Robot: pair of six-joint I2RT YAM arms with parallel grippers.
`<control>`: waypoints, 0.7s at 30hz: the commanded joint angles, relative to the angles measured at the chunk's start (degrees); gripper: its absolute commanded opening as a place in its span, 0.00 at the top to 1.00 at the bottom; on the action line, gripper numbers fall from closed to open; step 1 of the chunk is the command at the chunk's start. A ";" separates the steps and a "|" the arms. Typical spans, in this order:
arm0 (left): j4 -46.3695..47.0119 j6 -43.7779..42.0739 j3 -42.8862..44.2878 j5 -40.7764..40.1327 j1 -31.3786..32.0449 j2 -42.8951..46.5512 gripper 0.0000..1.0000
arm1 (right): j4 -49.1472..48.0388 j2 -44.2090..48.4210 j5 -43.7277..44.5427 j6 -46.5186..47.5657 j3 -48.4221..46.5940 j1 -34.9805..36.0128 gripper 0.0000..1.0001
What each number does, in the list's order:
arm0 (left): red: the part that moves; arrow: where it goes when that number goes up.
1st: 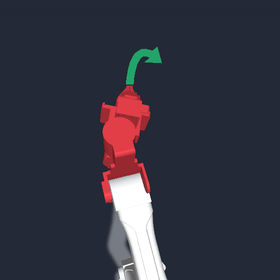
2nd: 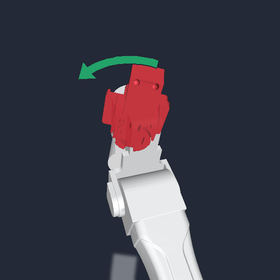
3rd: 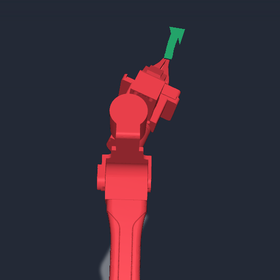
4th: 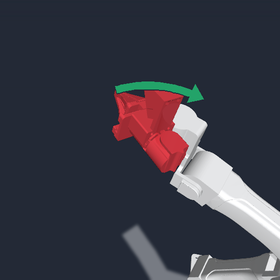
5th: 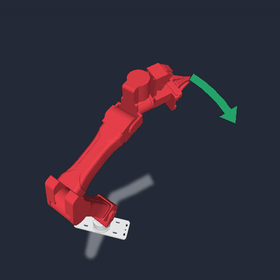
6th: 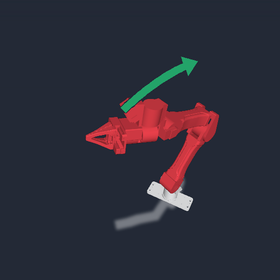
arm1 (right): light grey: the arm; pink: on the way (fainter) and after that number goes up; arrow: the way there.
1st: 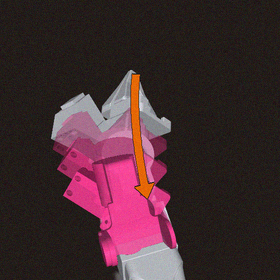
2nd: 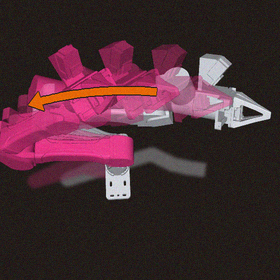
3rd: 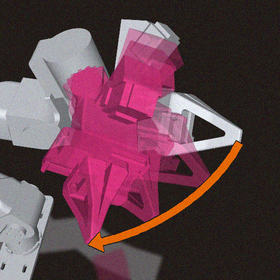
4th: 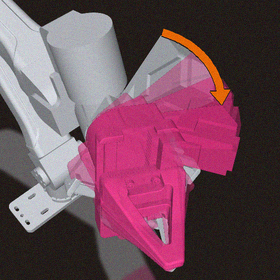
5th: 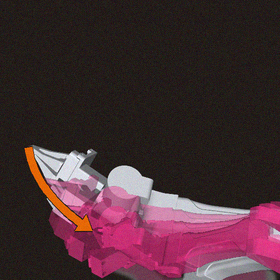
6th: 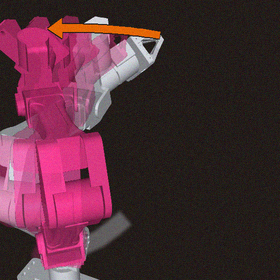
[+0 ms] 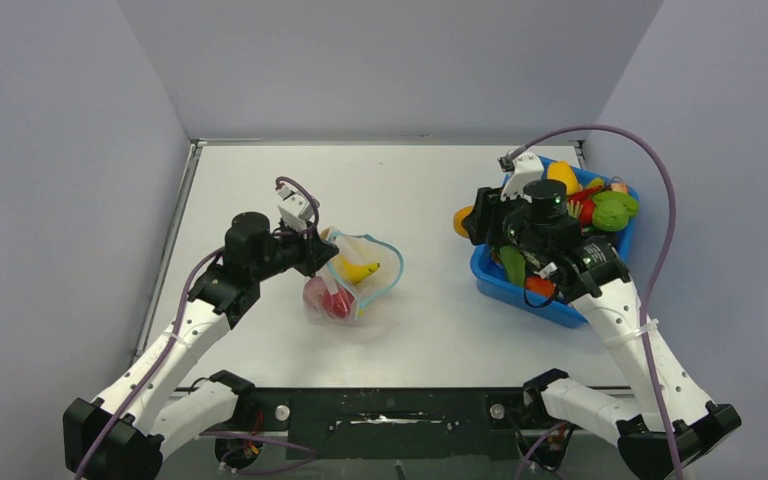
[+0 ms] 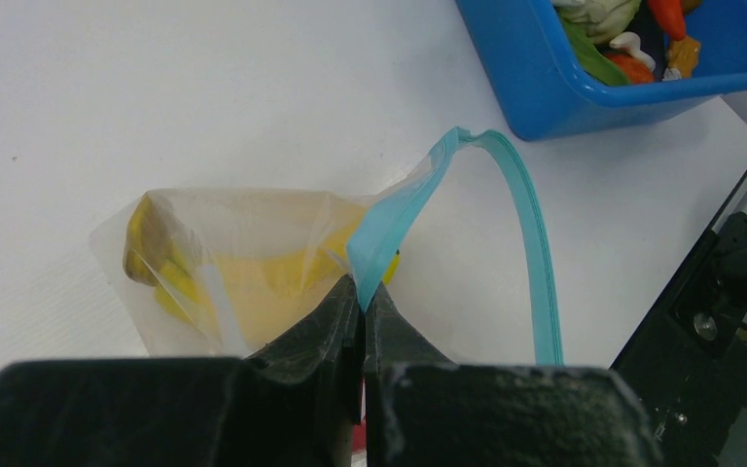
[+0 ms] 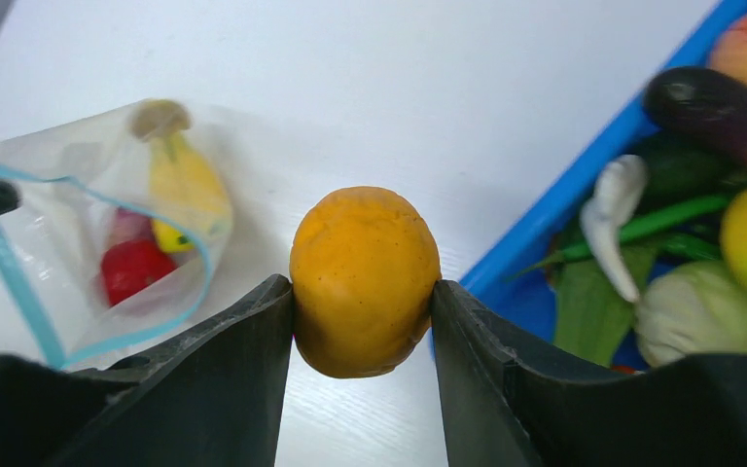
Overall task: Place the food in the zip-top bag and seal the zipper
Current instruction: Pick up the fake fruit from the bin, then place the fake fruit in the zipper food storage bag.
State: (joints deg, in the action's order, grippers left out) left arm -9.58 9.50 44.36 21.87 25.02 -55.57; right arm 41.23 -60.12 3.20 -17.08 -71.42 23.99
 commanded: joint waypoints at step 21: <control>5.40 5.62 1.31 7.56 -0.53 -1.59 1.00 | -28.76 -6.31 -9.84 -4.13 7.75 24.31 0.65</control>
State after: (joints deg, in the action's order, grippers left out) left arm -7.49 12.86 43.75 25.93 24.64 -57.25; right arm 18.44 -65.56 -9.32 -24.01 -63.16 46.04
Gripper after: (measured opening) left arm 0.009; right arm 0.492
